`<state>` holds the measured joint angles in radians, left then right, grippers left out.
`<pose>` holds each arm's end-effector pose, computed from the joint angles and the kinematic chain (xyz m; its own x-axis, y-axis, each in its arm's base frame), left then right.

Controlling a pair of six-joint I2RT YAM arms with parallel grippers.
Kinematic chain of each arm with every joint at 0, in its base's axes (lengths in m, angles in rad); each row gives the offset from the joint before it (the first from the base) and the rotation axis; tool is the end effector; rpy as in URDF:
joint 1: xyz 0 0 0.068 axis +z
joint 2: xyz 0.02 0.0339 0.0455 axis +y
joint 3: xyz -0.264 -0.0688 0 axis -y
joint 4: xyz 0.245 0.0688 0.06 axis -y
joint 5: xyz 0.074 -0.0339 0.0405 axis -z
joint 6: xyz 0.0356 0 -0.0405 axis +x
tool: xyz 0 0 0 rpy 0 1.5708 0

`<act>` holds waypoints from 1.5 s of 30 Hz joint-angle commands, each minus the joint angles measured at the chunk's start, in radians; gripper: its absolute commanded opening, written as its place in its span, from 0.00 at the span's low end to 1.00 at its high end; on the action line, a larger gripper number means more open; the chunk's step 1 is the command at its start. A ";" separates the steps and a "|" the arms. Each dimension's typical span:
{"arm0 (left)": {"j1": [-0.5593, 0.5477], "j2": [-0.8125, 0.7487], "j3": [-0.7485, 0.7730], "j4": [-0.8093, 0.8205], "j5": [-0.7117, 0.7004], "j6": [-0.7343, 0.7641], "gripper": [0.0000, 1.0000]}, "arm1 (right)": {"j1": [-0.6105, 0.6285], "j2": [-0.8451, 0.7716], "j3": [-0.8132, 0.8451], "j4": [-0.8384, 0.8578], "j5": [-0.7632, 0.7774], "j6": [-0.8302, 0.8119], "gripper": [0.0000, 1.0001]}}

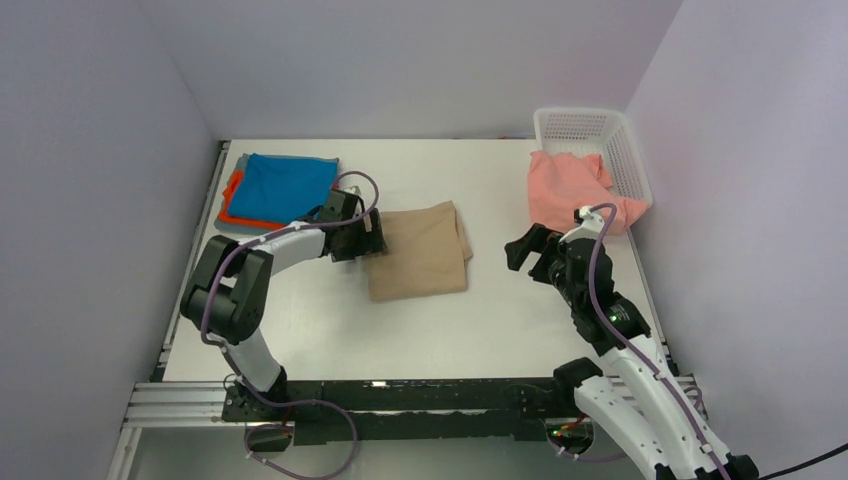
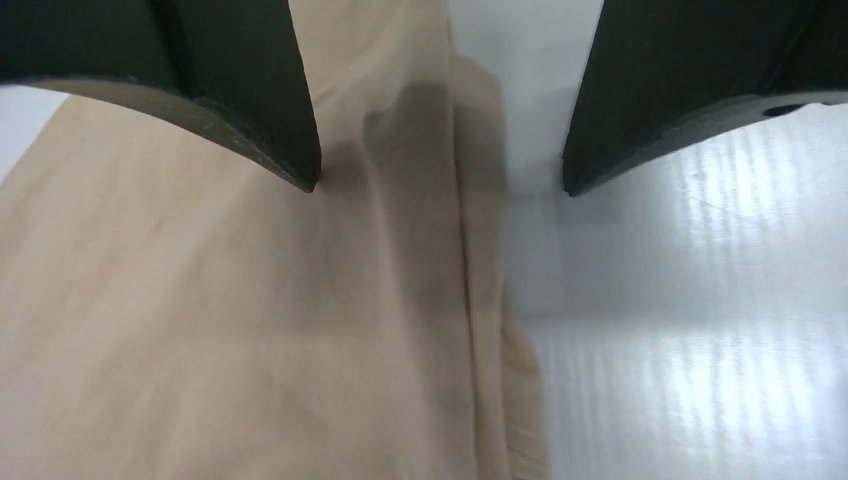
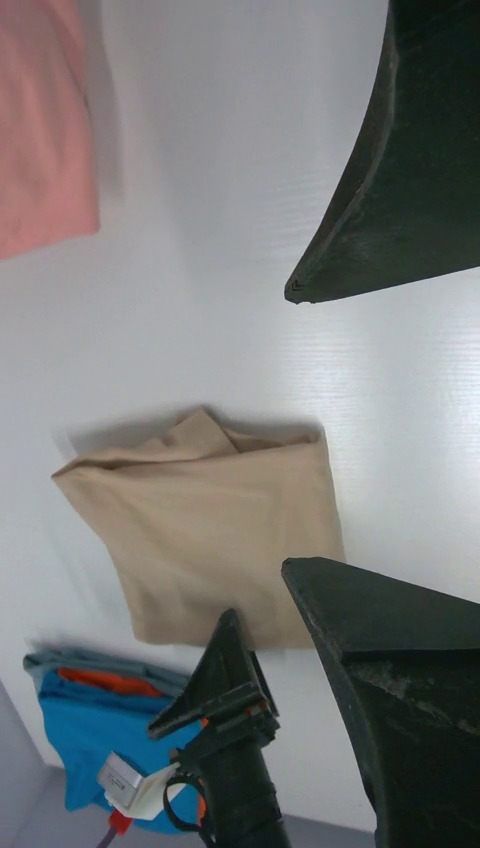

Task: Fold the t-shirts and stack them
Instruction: Put the neatly folded tshirt into the corner of the board with the left arm

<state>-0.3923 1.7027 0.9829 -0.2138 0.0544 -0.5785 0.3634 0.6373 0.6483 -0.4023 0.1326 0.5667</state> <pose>0.3168 -0.1332 0.1708 -0.8469 -0.2404 -0.4742 -0.0614 0.9302 -0.3619 0.1448 0.0500 0.2916 -0.4286 0.4063 -0.8070 -0.0095 0.8911 0.4537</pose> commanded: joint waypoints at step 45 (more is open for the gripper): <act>-0.032 -0.099 0.413 -0.092 -0.640 0.838 0.00 | -0.006 0.060 -0.027 -0.030 0.160 -0.101 1.00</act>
<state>-0.4747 1.6699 1.3750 -0.3672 -0.6350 0.0963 0.3614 0.6987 0.6128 -0.4480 0.2638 0.4793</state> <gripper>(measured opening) 0.064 0.997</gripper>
